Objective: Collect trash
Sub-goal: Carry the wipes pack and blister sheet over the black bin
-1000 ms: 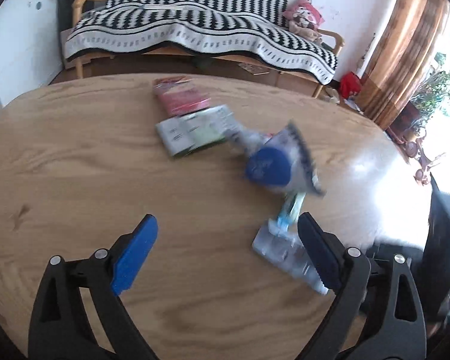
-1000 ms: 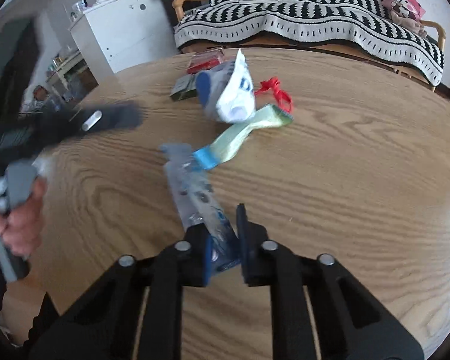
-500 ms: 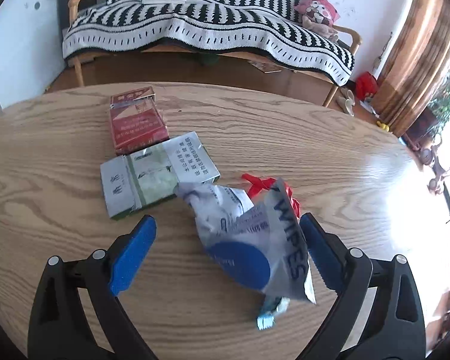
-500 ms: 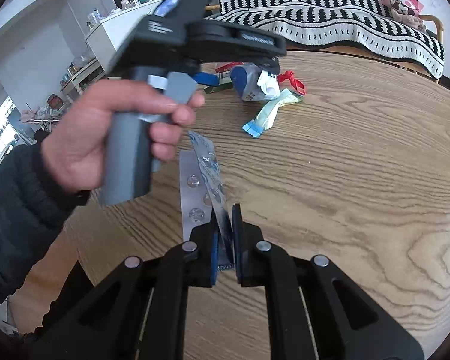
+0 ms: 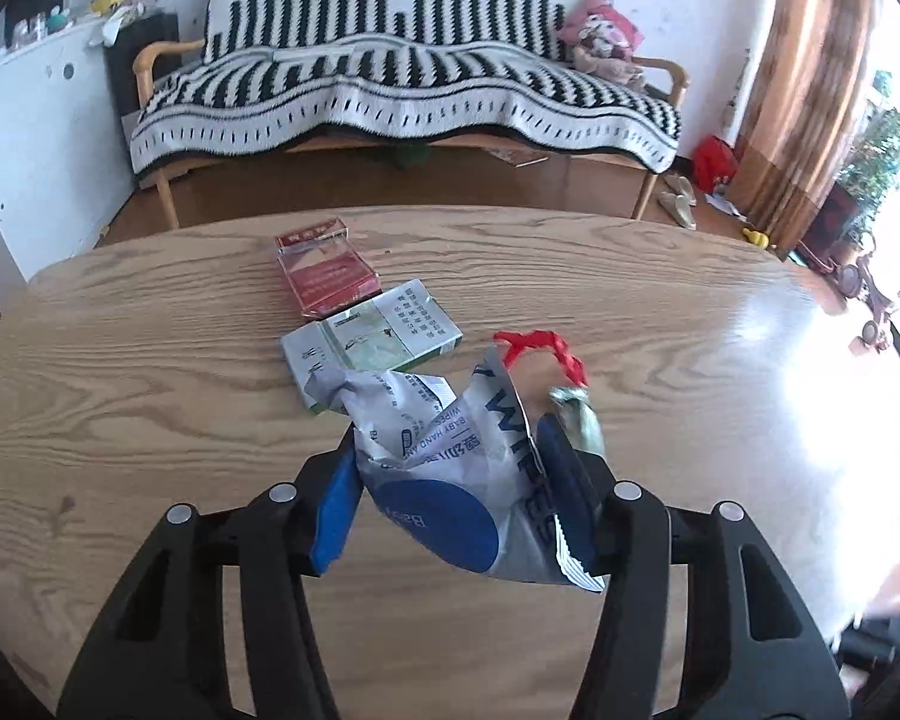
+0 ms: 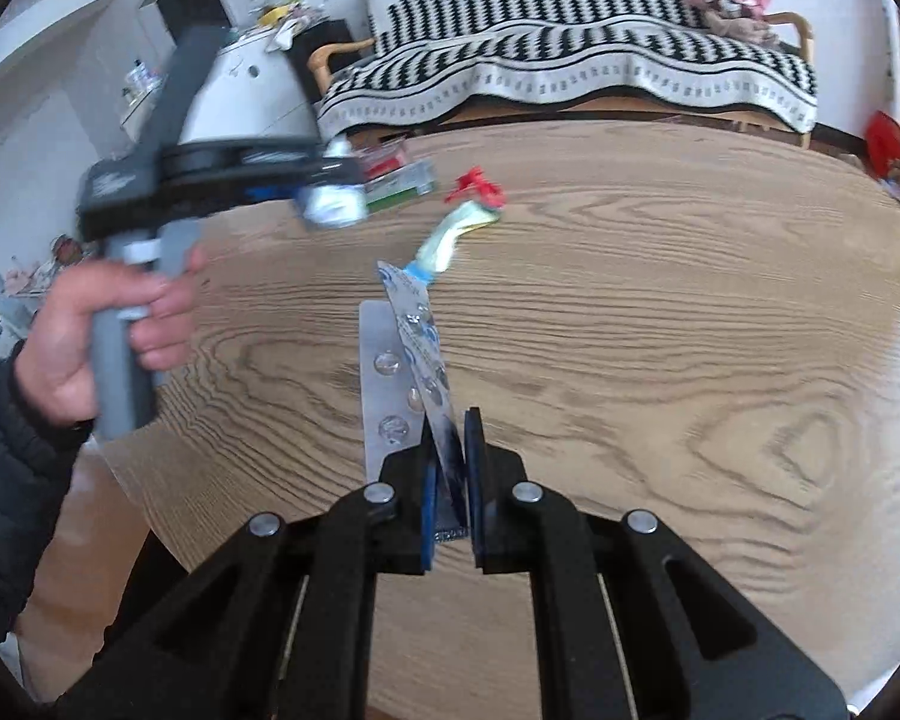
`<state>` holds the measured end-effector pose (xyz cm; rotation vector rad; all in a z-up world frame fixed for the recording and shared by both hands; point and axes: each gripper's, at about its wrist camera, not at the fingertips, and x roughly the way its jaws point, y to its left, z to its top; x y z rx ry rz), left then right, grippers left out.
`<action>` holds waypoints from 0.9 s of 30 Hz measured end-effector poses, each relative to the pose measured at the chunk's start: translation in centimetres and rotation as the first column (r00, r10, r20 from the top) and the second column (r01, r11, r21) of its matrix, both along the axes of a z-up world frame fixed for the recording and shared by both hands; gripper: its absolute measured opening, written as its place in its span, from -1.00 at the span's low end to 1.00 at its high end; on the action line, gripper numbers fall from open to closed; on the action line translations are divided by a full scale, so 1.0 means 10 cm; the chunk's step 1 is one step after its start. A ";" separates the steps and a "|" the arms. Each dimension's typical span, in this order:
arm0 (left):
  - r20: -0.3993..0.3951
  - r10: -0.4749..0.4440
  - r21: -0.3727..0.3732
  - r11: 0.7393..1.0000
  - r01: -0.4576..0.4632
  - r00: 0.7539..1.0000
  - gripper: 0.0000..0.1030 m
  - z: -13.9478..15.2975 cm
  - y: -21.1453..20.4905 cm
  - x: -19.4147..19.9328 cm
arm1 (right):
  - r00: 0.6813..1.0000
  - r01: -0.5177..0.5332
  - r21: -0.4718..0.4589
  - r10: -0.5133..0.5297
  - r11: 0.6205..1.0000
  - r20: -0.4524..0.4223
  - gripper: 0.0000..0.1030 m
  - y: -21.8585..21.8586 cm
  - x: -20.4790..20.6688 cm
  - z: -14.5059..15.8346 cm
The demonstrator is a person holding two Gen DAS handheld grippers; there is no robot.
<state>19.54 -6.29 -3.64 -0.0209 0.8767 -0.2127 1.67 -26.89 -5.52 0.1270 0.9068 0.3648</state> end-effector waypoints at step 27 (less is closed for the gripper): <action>0.036 -0.771 -0.186 0.620 0.762 0.636 0.07 -0.05 -3.57 -2.86 | 0.554 0.831 -0.045 -0.832 0.554 -0.031 -0.83 -3.41 -3.47 -0.11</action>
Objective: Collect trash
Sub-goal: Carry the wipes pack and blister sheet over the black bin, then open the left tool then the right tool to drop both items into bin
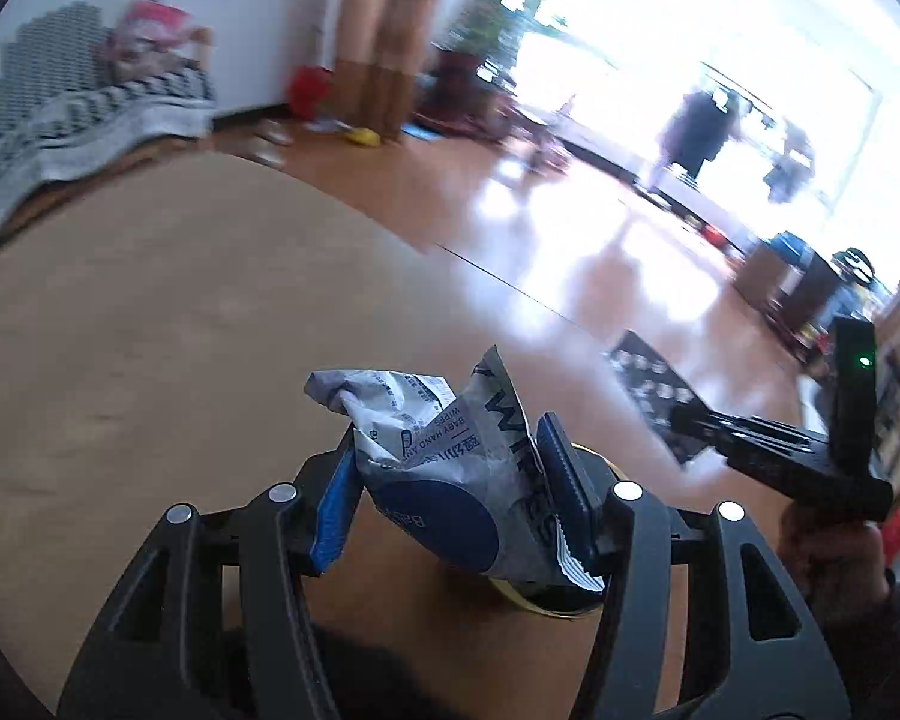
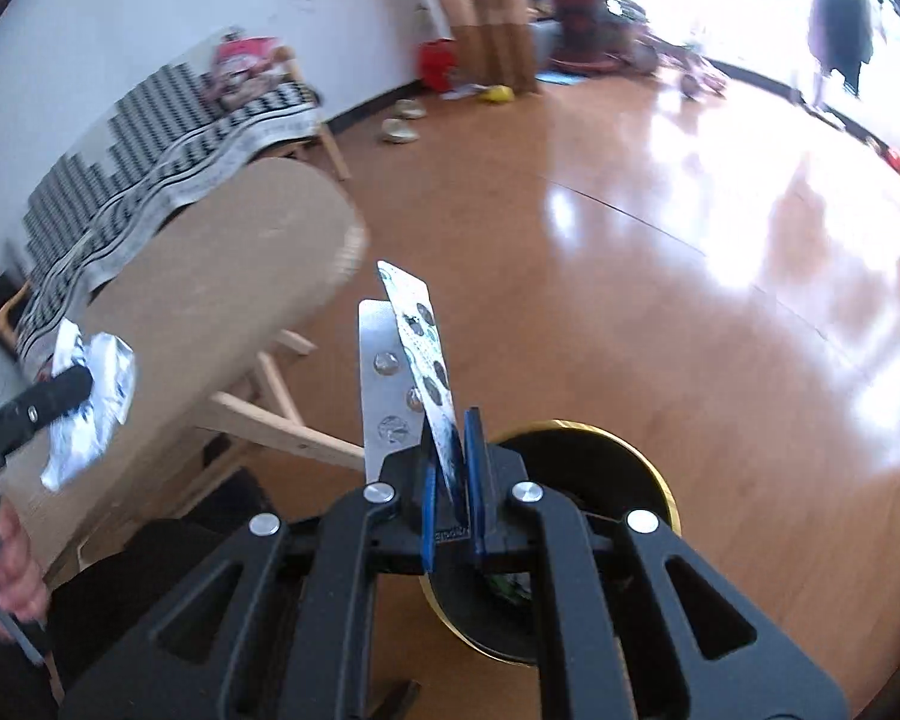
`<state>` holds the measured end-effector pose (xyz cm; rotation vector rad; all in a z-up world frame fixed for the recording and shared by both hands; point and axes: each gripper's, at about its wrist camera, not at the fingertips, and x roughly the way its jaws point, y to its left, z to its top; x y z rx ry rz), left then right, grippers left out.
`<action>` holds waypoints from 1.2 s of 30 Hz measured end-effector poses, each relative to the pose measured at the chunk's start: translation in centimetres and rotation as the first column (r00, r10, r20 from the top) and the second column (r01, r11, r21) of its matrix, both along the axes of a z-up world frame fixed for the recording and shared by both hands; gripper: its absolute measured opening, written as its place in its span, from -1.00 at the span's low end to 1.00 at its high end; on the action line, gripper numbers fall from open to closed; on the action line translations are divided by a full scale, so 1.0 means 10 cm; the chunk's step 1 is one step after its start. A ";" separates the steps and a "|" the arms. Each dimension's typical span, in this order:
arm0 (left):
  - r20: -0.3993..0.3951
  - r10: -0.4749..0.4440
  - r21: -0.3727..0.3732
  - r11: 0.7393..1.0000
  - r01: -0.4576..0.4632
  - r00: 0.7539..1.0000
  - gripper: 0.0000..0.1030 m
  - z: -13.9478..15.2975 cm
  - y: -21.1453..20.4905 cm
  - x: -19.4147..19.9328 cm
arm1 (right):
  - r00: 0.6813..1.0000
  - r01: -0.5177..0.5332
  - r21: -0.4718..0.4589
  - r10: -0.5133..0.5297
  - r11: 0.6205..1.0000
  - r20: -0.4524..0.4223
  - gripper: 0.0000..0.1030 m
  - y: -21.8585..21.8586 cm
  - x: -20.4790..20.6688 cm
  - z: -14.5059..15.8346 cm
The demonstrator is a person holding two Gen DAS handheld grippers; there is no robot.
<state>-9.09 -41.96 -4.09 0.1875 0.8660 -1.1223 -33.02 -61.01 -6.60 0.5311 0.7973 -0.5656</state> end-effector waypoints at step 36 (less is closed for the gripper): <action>-0.082 -0.182 0.095 0.977 0.190 0.980 0.46 -0.90 -0.94 -0.72 | 0.991 0.128 0.117 -0.123 0.985 -0.049 -0.83 -0.29 -0.55 -0.74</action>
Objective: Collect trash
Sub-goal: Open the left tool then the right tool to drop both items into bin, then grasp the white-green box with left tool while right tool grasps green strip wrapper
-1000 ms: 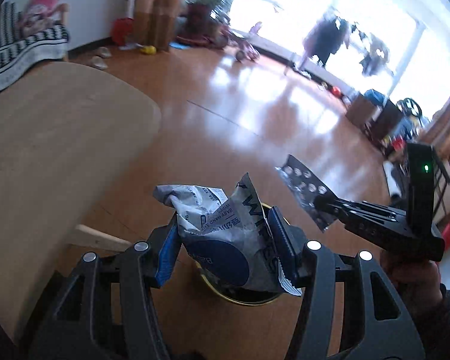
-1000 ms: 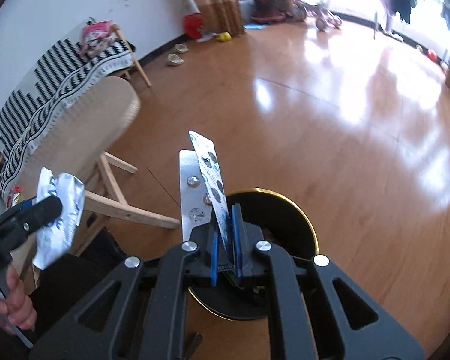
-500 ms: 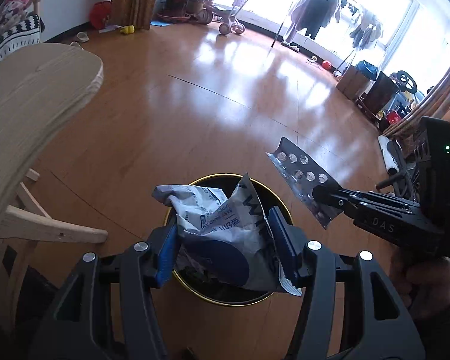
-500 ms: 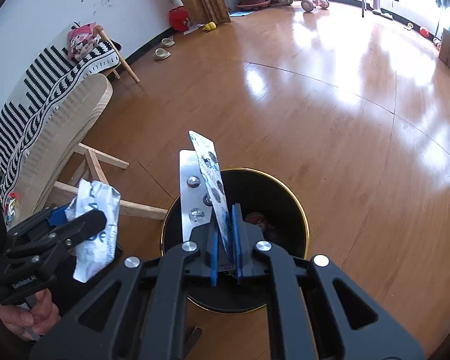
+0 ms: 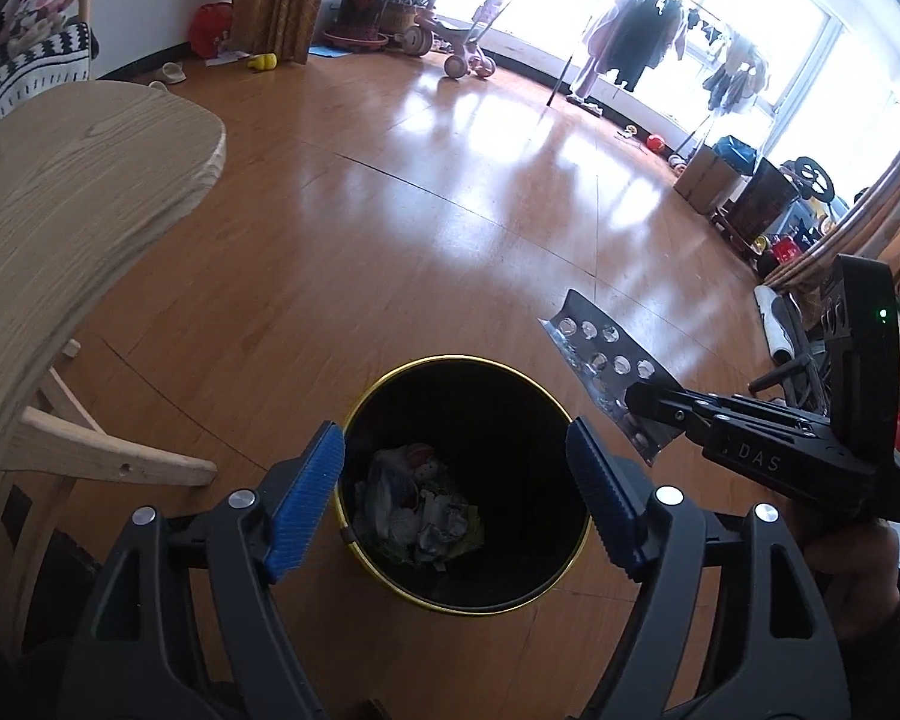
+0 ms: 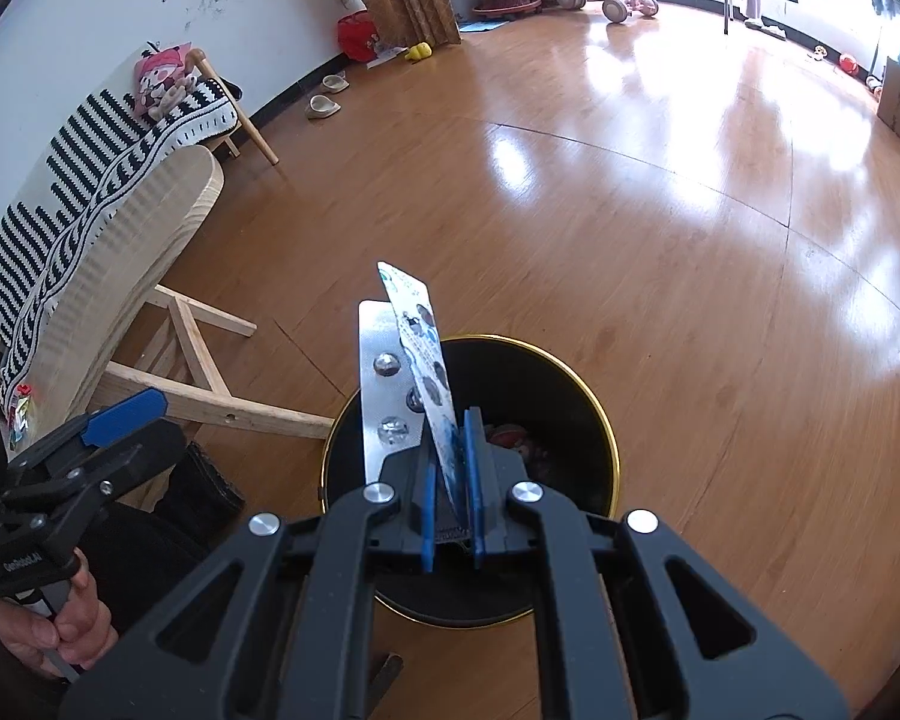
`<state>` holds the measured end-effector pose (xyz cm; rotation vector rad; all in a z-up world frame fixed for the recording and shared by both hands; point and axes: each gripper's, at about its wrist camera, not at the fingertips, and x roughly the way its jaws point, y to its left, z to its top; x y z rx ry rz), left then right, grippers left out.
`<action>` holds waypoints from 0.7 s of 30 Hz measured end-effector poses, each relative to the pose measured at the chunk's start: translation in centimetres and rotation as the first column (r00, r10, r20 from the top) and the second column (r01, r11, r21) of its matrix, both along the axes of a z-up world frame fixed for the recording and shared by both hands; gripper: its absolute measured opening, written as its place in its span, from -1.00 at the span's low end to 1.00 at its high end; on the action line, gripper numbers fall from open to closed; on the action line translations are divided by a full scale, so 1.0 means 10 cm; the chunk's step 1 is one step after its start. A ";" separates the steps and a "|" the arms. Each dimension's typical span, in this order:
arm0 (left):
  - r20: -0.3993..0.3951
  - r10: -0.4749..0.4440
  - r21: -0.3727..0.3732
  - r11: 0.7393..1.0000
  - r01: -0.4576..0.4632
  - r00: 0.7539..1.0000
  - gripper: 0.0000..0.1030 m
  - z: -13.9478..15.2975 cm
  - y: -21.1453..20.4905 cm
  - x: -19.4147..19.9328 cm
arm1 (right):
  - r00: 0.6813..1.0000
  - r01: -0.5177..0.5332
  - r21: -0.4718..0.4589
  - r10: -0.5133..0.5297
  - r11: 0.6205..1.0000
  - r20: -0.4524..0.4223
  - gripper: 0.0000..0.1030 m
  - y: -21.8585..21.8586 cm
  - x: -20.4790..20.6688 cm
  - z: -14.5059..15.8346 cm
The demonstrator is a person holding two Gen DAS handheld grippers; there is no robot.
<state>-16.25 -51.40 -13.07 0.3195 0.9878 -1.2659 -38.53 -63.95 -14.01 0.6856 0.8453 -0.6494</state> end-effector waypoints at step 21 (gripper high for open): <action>0.080 0.293 -0.049 0.956 -0.289 0.953 0.76 0.64 1.47 1.06 | 0.978 -0.199 -0.069 0.203 0.978 0.049 0.32 0.62 1.13 0.44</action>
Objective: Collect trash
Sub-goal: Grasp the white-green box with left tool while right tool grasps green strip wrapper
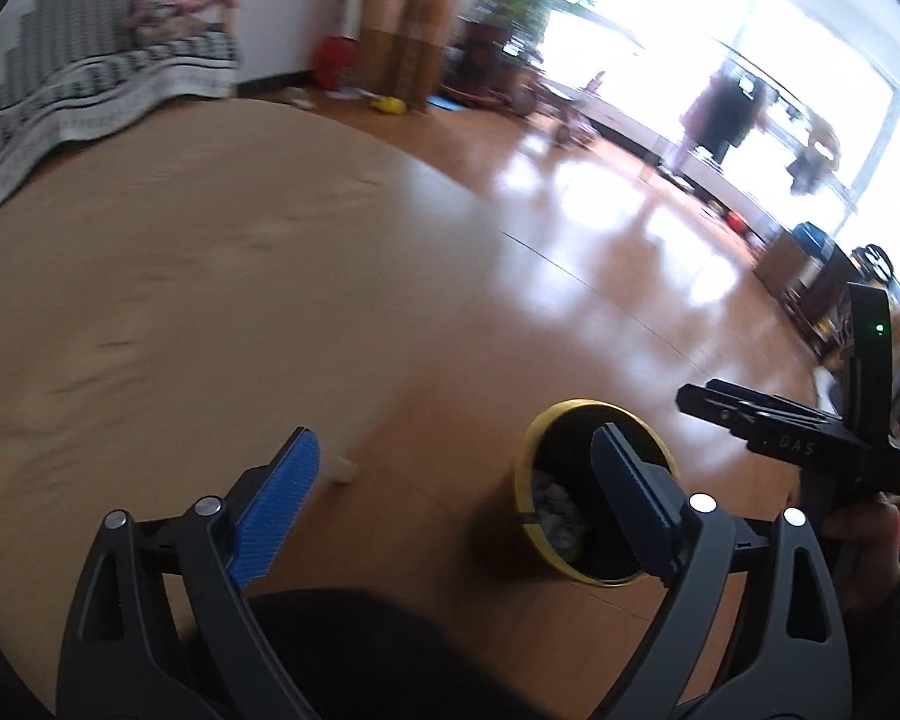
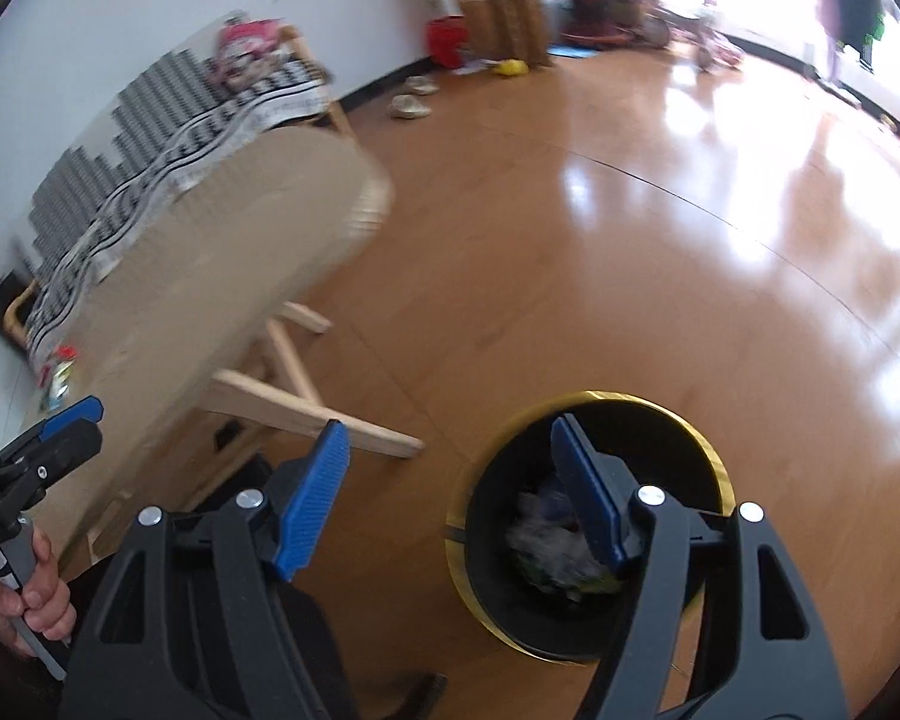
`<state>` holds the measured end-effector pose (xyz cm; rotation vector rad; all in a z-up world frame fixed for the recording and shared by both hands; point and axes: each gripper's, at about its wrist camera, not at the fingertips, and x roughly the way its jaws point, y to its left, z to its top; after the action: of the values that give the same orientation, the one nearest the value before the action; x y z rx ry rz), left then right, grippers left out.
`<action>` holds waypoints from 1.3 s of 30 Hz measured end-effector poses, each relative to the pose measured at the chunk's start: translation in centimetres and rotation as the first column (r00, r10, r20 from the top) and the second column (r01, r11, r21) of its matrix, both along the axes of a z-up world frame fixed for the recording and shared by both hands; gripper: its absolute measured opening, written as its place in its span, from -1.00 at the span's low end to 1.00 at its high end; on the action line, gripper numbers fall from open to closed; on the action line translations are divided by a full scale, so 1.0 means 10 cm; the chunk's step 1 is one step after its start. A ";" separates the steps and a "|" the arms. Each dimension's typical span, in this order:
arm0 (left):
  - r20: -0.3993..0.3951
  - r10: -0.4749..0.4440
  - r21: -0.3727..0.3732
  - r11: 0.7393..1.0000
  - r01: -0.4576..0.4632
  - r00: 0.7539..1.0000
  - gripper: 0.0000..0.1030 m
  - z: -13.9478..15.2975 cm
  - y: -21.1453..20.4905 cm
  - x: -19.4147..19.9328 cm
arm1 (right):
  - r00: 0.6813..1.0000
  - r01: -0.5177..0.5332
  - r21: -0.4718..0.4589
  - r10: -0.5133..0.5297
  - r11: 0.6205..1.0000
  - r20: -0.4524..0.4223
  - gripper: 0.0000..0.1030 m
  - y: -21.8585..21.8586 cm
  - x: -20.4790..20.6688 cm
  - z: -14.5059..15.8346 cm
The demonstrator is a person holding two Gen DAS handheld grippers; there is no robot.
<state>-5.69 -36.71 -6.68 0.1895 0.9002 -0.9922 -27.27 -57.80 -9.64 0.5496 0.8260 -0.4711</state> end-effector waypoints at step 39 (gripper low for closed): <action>0.198 0.503 0.258 0.801 -0.539 0.842 0.79 -0.42 3.63 3.20 | 0.716 -0.698 -0.090 0.691 0.710 -0.101 -0.76 4.09 4.74 -0.16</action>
<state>26.29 -0.44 -10.85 0.2417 0.9237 -0.3155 20.15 -16.90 -11.29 0.0737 0.9863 0.1711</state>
